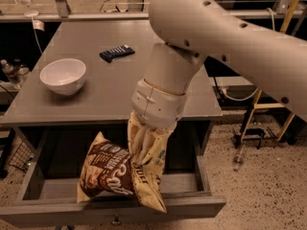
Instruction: Place brown chip bag into top drawer
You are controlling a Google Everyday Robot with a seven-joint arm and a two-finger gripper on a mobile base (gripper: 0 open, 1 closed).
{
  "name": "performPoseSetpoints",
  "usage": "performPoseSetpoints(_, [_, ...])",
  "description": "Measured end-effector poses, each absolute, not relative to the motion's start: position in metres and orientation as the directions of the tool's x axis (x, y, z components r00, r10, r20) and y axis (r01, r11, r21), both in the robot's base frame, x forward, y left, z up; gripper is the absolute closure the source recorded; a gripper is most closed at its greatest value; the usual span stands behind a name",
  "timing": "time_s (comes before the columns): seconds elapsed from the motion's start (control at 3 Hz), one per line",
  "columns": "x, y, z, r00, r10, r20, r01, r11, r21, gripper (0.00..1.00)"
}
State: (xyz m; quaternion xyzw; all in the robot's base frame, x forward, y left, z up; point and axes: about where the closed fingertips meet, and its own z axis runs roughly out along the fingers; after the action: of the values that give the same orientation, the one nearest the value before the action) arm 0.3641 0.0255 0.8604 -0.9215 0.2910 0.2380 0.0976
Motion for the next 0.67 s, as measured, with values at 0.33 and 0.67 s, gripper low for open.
performPoseSetpoints(0.33, [0.3656,0.0303,0.8557,0.721,-0.491,-0.490,-0.585,-0.810,-0.049,1.00])
performPoseSetpoints(0.67, [0.3690,0.0355,0.8543,0.740,-0.478,-0.473,-0.572,-0.817,-0.069,1.00])
